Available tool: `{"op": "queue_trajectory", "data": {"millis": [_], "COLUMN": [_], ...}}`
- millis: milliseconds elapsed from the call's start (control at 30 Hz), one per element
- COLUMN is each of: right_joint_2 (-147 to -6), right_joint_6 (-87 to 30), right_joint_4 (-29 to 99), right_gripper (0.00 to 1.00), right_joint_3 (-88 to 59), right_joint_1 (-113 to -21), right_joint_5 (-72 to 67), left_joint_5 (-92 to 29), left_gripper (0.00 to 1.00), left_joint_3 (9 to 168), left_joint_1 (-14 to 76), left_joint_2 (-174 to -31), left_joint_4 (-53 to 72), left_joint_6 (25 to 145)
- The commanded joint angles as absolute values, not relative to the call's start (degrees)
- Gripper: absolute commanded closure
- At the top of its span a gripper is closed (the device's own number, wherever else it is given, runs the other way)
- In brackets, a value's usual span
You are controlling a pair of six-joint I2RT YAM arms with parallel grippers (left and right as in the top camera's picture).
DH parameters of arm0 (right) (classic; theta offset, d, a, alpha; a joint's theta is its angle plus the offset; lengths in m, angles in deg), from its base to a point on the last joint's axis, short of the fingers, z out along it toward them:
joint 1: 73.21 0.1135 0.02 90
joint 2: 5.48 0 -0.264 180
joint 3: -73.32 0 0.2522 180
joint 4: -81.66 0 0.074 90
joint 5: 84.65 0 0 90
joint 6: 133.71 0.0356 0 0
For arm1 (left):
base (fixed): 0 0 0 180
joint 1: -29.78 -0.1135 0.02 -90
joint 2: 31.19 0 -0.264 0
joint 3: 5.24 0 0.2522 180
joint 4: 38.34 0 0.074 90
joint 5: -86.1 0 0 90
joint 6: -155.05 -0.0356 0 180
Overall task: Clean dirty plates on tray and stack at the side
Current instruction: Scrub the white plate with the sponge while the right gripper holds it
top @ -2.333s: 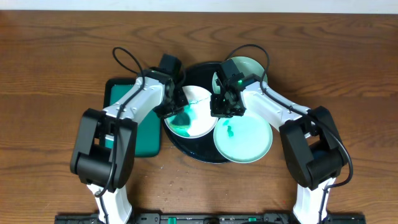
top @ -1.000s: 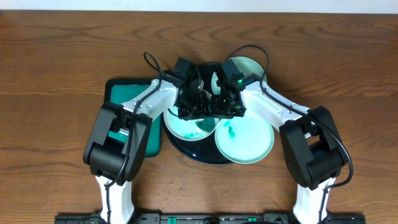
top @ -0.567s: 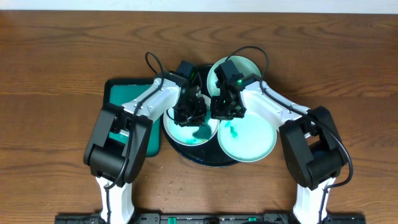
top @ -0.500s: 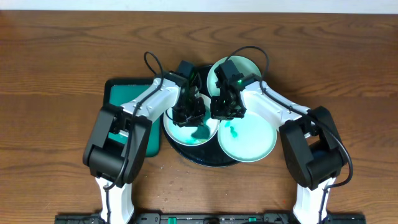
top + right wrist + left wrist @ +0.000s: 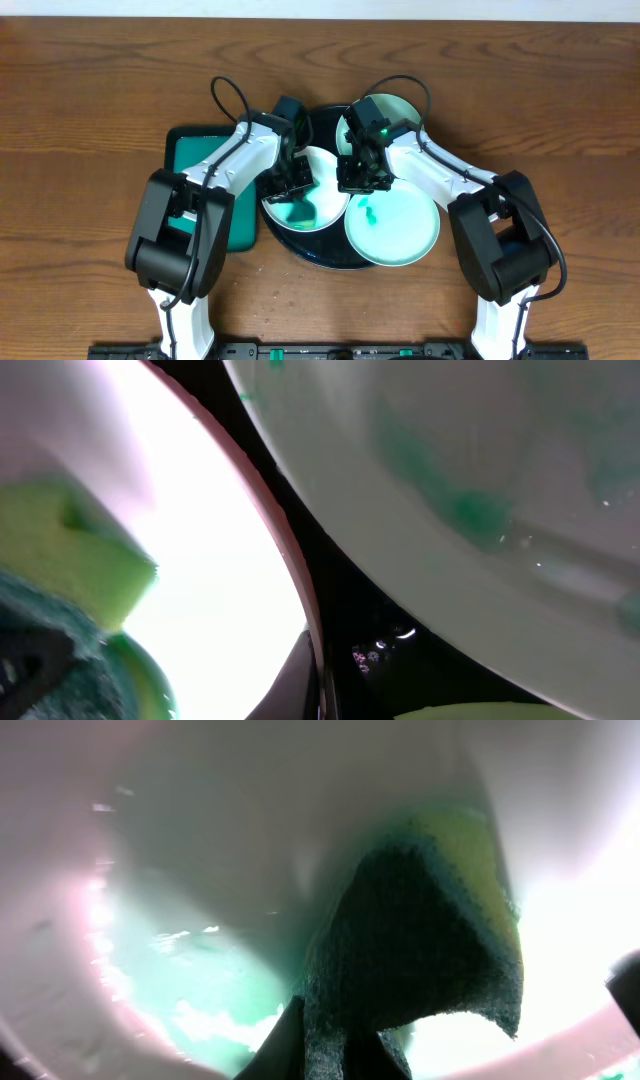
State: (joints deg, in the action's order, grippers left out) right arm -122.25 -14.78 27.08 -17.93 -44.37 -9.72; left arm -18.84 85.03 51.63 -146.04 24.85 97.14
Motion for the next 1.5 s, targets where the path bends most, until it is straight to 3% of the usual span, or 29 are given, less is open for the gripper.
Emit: {"op": "queue_trajectory", "data": {"millis": [0, 433, 833, 1167, 1467], "right_joint_2": [-123.8, -123.8, -123.8, -123.8, -123.8], "right_joint_6": [-15.05, -15.09, -15.7, -16.62, -16.62], "right_joint_4": [26.95, 27.0, 27.54, 27.65, 27.56], "right_gripper": [0.99, 0.99, 0.99, 0.99, 0.99], "right_joint_3": [-17.25, -17.25, -17.25, -17.25, -17.25], "right_joint_1": [-43.91, -43.91, -43.91, -43.91, -43.91], "right_joint_5": [-8.21, -8.19, -8.21, -8.21, -8.91], "left_joint_5": [7.46, 14.04, -16.04, -33.39, -43.12], "left_gripper": [0.93, 0.93, 0.93, 0.93, 0.93], "left_joint_3": [82.3, 85.76, 87.63, 87.63, 87.63], "left_joint_1": [48.65, 48.87, 49.99, 50.29, 51.41], "left_joint_2": [-150.02, -150.0, -150.04, -150.02, -150.02], "left_joint_4": [27.39, 28.96, 19.52, 9.55, 8.7], "left_joint_6": [100.64, 103.39, 98.1, 95.07, 92.31]}}
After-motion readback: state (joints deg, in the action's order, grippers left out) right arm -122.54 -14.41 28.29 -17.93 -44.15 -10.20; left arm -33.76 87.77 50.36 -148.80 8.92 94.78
